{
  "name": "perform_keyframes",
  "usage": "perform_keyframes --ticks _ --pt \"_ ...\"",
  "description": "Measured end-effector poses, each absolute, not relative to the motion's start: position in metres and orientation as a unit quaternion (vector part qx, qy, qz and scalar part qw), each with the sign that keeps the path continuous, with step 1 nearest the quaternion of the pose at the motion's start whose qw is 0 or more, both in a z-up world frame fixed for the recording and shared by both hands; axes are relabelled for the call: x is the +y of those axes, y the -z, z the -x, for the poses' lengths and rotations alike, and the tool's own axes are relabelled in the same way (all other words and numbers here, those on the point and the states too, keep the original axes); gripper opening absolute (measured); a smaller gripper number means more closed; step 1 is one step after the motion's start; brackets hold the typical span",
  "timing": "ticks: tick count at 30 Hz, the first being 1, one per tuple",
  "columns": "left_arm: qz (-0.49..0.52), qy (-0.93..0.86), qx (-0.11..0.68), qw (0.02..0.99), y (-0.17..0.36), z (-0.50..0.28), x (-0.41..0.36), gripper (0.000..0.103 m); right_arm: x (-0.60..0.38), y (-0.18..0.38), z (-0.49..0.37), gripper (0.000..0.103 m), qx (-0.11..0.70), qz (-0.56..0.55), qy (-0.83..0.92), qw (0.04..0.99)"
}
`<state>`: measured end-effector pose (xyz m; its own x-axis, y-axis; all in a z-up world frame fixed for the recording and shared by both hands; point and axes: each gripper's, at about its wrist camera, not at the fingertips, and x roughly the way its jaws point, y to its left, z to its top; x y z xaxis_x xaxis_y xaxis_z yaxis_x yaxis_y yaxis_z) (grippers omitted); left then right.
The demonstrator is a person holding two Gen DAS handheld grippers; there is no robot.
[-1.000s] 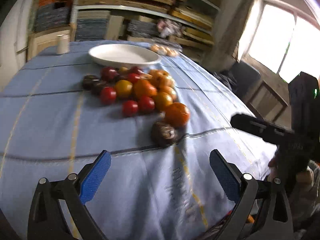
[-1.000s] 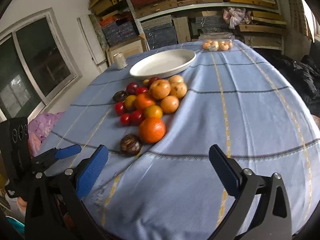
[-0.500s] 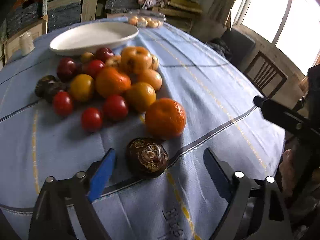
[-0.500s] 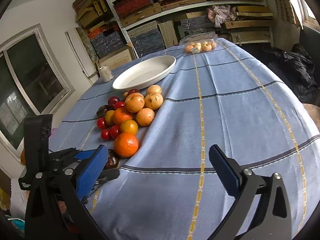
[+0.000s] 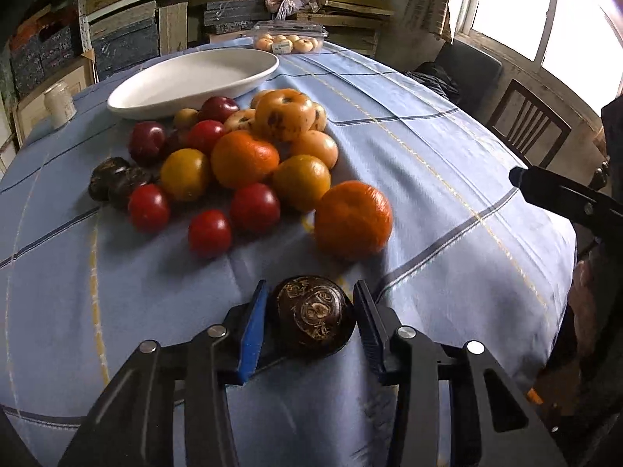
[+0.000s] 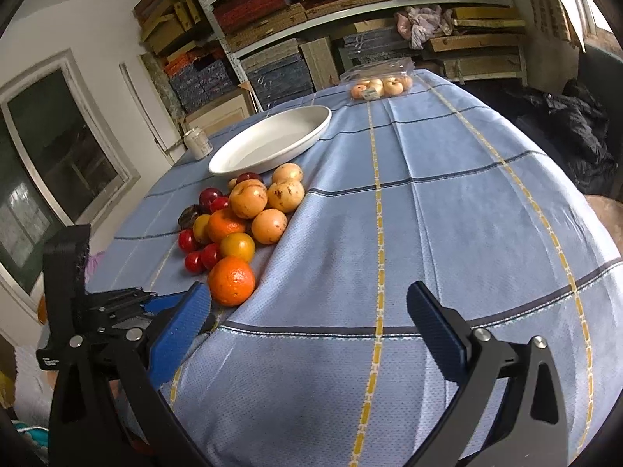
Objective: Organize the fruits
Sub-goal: 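Grasp a mandarin orange with the right tool while the left tool holds the dark fruit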
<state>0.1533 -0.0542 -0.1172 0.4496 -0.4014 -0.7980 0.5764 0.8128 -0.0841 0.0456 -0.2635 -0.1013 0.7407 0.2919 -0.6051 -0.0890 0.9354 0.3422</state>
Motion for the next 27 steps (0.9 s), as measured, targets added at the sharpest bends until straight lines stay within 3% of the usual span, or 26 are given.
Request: perform_keyframes --ticks 11,12,15,20,21,27 --pt "-0.064 0.234 0.428 0.87 0.116 -0.15 0.02 0.044 -0.168 0.107 -0.089 0.098 0.377 0.007 -0.133 0.917" --pt "-0.059 0.23 0.427 0.873 0.116 -0.15 0.026 0.044 -0.165 0.109 -0.094 0.095 0.382 0.01 -0.134 0.914" --pt "-0.048 0.224 0.42 0.878 0.117 -0.15 0.037 0.044 -0.158 0.119 -0.11 0.064 0.41 0.012 -0.138 0.902" --pt "-0.058 0.221 0.411 0.882 0.118 -0.149 0.034 0.044 -0.15 0.136 -0.124 0.057 0.436 0.017 -0.13 0.89" --pt "-0.057 0.222 0.411 0.882 0.118 -0.149 0.035 0.044 -0.149 0.135 -0.123 0.045 0.432 0.017 -0.138 0.891" --pt "-0.047 0.227 0.412 0.881 0.117 -0.147 0.035 0.043 -0.149 0.132 -0.117 0.045 0.419 0.019 -0.159 0.894"
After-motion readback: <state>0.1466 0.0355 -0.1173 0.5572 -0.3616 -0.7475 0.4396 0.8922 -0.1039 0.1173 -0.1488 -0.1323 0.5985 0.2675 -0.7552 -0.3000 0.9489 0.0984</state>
